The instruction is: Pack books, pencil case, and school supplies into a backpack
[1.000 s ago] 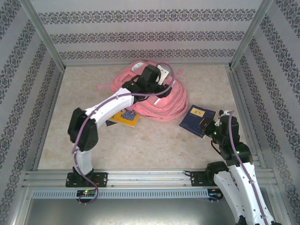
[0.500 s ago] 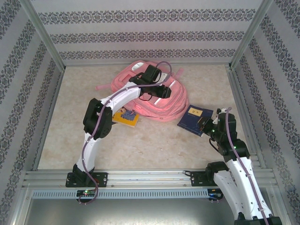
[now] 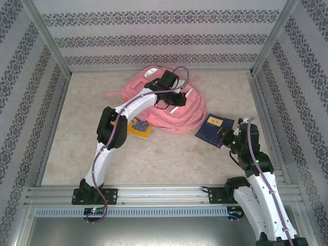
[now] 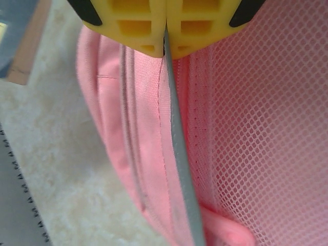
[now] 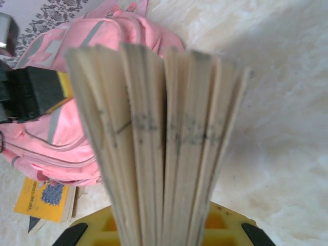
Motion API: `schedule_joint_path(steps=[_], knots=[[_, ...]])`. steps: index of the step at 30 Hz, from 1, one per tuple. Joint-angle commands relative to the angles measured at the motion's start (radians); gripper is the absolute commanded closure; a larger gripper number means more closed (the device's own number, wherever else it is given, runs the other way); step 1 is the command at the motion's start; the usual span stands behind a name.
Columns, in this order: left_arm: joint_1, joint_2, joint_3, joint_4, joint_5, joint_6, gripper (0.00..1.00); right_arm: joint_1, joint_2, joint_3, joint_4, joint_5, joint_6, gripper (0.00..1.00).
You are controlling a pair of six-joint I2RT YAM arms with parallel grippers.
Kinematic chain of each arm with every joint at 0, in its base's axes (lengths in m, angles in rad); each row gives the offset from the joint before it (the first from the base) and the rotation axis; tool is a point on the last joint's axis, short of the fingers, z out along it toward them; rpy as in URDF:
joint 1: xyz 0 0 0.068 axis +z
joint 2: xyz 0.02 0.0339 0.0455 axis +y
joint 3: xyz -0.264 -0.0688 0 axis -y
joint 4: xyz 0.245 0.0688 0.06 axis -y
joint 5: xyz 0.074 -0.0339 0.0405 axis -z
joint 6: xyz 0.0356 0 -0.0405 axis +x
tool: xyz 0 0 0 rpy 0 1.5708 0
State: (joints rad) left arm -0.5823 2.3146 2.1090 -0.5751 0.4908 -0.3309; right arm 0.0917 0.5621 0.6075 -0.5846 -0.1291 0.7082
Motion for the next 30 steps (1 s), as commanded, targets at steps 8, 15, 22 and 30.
schedule_joint_path(steps=[8, 15, 22, 30], knots=[[0.102, -0.253, 0.058, -0.188, 0.095, -0.041, 1.00, -0.013, -0.014, 0.102, 0.033, 0.067, 0.062, 1.00], [0.214, -0.371, -0.029, -0.051, 0.338, -0.163, 1.00, -0.012, 0.063, -0.004, 0.336, -0.135, 0.276, 1.00], [0.217, -0.295, 0.127, -0.132, 0.427, -0.156, 1.00, 0.064, 0.209, -0.094, 0.687, -0.149, 0.501, 1.00], [0.217, -0.258, 0.158, -0.116, 0.462, -0.183, 1.00, 0.204, 0.403, -0.082, 0.917, -0.020, 0.553, 1.00]])
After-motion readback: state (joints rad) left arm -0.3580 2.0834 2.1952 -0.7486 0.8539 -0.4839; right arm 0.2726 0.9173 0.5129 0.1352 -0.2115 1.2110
